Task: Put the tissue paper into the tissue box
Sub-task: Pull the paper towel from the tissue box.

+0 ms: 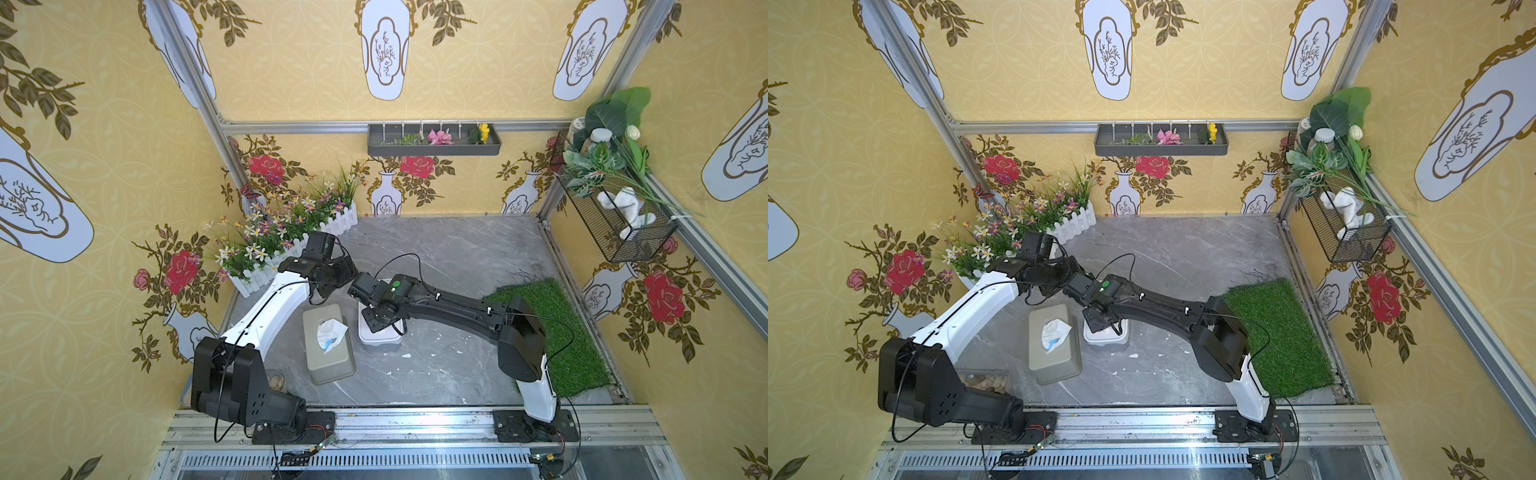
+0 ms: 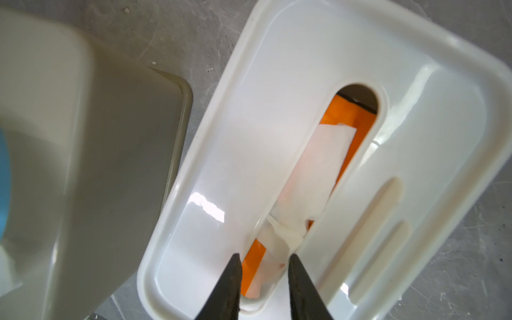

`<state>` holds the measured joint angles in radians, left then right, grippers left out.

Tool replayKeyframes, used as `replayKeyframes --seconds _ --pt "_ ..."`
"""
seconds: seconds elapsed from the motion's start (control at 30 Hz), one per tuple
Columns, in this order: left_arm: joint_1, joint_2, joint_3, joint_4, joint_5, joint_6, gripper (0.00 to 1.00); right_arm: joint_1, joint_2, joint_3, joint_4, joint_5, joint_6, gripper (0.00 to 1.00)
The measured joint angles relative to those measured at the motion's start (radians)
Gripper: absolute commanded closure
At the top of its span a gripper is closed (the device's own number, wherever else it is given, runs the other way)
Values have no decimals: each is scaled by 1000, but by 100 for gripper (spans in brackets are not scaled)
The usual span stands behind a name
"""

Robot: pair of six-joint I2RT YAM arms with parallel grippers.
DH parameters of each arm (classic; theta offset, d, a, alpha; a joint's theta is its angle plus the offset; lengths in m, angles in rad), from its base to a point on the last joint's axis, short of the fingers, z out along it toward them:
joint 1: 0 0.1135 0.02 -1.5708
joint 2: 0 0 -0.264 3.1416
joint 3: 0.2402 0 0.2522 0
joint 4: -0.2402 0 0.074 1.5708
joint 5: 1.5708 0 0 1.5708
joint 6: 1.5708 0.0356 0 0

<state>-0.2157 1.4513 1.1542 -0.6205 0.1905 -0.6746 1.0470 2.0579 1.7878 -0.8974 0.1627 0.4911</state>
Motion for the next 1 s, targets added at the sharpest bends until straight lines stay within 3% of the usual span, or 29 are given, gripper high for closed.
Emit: replayKeyframes --seconds 0.2,0.83,0.9,1.0 --pt "-1 -6 -3 0 0 6 19 -5 11 22 -31 16 13 100" --pt "-60 43 -65 -27 30 55 25 -8 -119 -56 -21 74 43 100" --pt "-63 43 -68 -26 30 58 25 -13 -127 -60 -15 69 47 93" --pt "-64 43 -68 -28 30 58 25 -15 -114 -60 -12 62 53 64"
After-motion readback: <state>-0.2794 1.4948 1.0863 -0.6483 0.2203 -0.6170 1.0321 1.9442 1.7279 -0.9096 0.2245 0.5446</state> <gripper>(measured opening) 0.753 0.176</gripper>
